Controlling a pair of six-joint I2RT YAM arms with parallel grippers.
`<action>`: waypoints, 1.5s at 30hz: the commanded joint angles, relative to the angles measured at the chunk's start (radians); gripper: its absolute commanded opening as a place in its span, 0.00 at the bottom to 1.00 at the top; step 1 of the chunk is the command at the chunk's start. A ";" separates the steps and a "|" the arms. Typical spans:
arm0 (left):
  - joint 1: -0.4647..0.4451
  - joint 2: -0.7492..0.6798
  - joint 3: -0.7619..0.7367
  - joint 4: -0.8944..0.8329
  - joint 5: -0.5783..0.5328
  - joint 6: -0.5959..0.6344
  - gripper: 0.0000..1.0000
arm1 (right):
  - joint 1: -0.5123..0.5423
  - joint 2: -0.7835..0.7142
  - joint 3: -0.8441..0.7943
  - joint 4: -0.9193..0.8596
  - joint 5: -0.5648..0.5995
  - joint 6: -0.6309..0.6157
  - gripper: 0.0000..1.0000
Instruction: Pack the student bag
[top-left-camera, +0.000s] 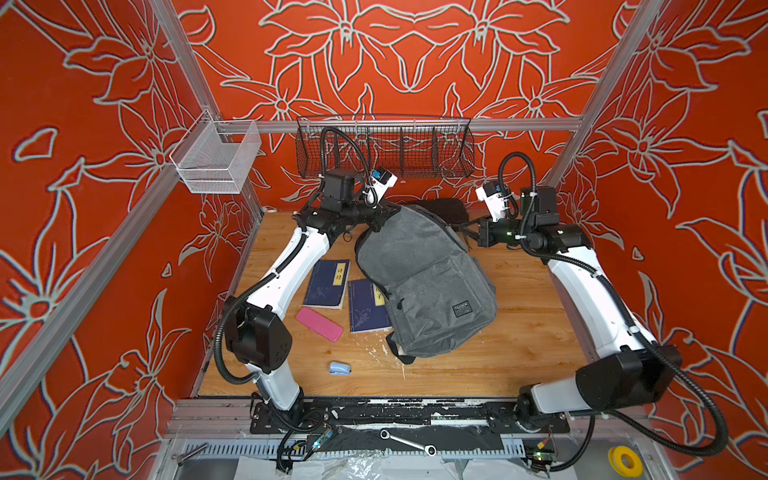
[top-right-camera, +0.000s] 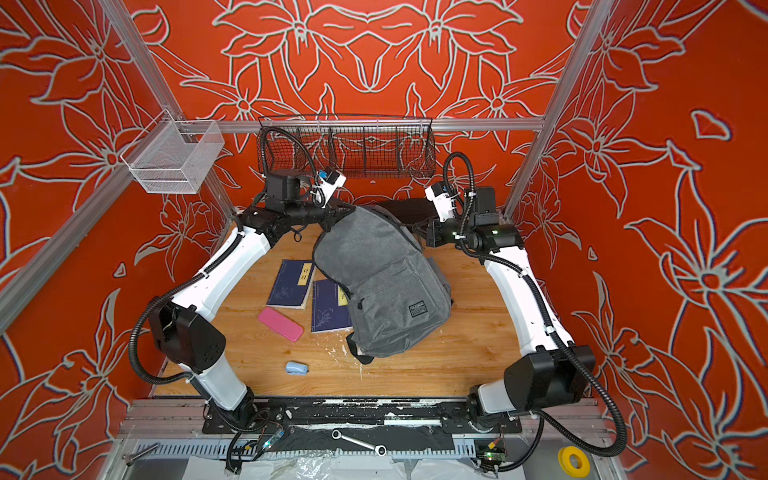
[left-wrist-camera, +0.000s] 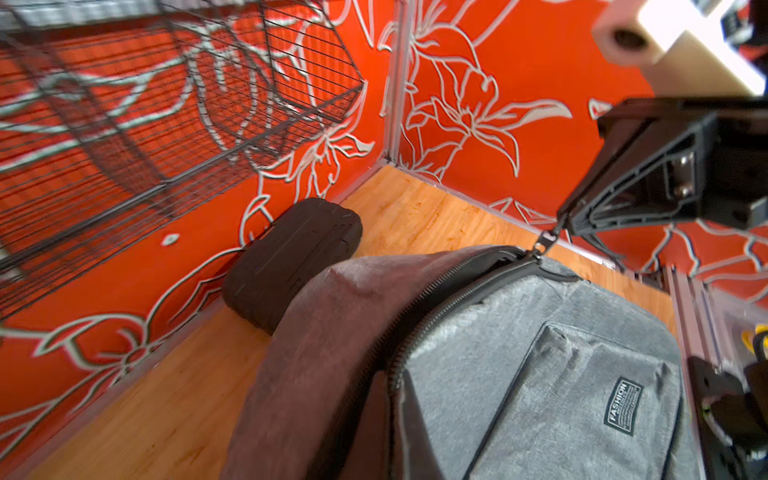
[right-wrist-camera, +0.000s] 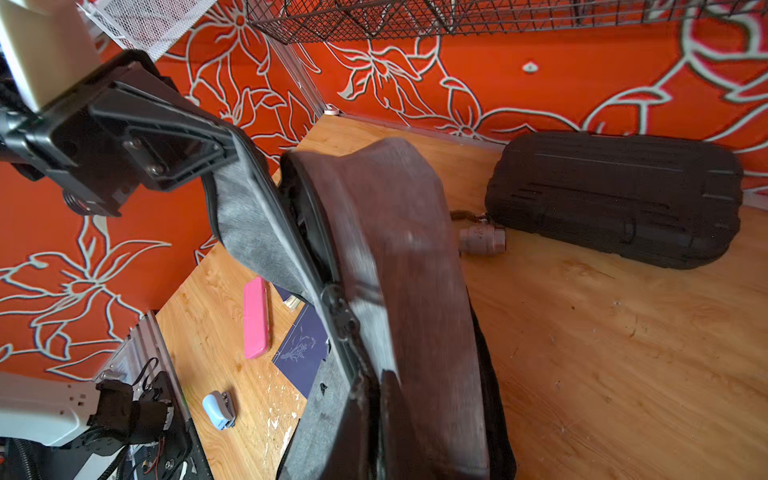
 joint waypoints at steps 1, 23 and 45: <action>0.061 -0.053 -0.004 0.089 -0.075 -0.117 0.00 | -0.043 -0.037 -0.010 -0.009 0.009 0.005 0.00; -0.145 0.098 -0.121 0.232 -0.105 -0.896 0.00 | -0.154 0.314 0.297 -0.259 0.107 -0.133 0.33; -0.187 0.452 0.352 0.001 -0.143 -0.864 0.00 | -0.140 -0.211 -0.682 -0.007 0.247 0.583 0.85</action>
